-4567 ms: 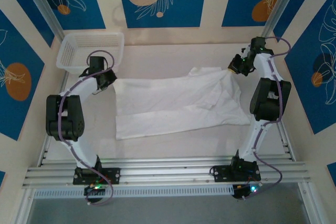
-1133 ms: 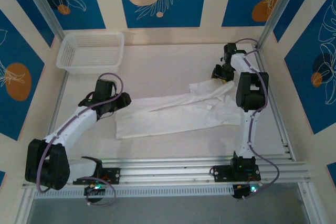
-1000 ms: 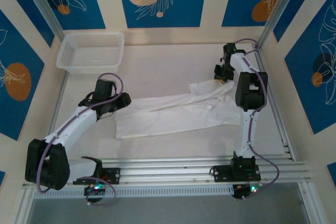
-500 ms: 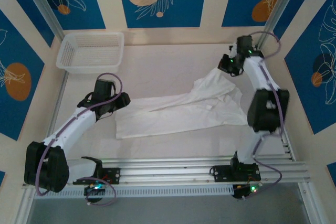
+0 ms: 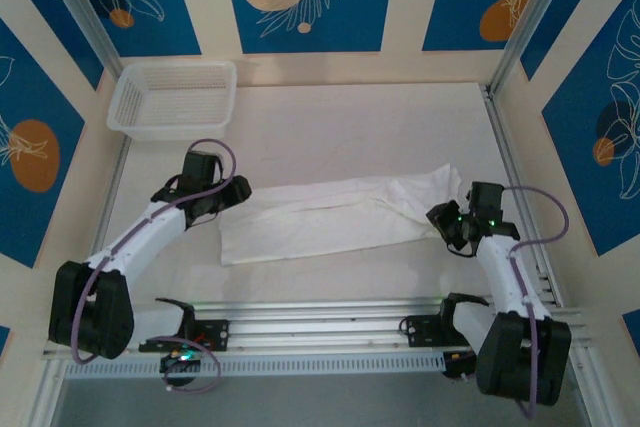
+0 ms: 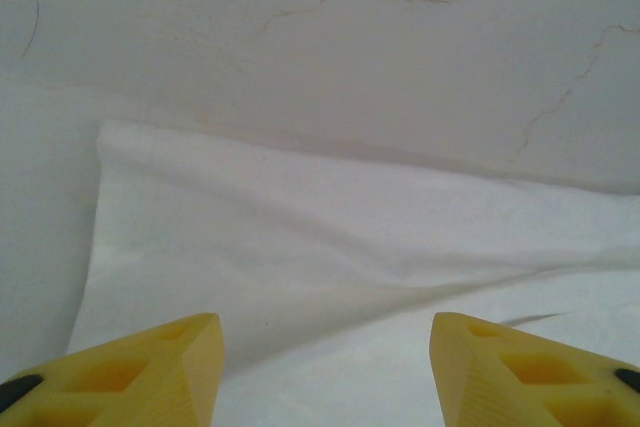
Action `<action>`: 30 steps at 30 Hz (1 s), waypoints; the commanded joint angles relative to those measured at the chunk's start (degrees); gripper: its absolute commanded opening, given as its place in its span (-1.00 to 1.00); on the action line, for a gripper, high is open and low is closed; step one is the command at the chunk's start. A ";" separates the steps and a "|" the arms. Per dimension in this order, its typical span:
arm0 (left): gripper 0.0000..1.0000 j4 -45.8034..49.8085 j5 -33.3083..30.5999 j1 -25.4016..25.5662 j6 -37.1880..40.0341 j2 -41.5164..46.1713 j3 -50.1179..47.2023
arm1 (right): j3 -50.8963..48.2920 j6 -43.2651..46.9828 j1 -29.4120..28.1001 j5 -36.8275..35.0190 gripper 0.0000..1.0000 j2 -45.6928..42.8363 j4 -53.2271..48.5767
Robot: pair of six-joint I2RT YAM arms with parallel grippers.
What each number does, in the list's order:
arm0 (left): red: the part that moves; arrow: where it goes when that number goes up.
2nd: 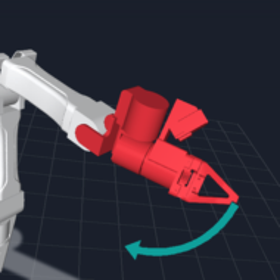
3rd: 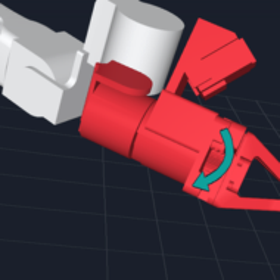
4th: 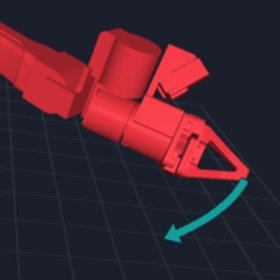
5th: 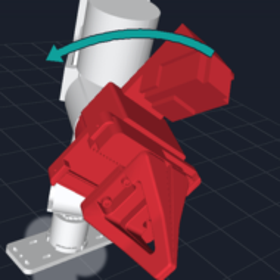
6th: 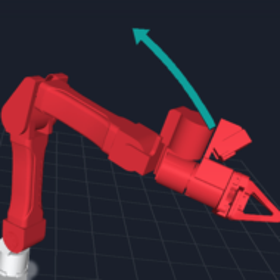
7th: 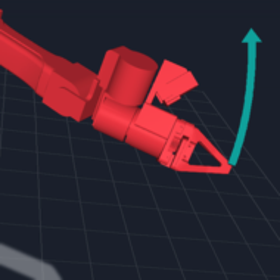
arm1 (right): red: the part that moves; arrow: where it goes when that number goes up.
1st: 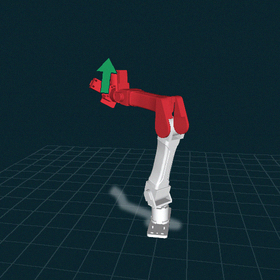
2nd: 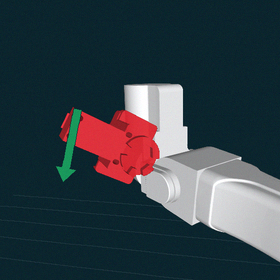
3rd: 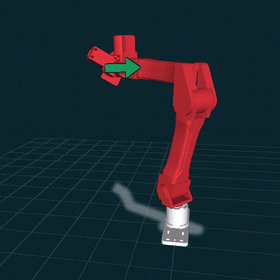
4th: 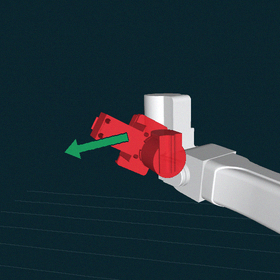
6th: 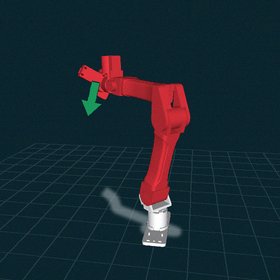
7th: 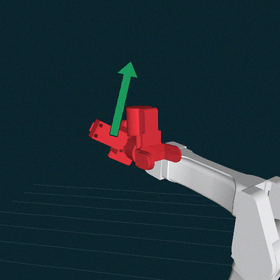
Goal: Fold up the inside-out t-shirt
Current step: Smooth out the T-shirt at the center of the table.
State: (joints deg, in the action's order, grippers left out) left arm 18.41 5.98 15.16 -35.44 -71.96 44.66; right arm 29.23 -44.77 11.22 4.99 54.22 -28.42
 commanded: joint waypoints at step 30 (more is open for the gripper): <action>-0.18 -10.36 8.35 23.94 -2.06 -20.47 14.12 | 7.77 1.41 5.93 11.58 0.40 12.66 1.42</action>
State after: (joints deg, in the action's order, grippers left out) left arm 11.68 11.75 37.06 -38.37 -88.71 54.92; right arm 36.71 -43.94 17.47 8.47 66.19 -24.91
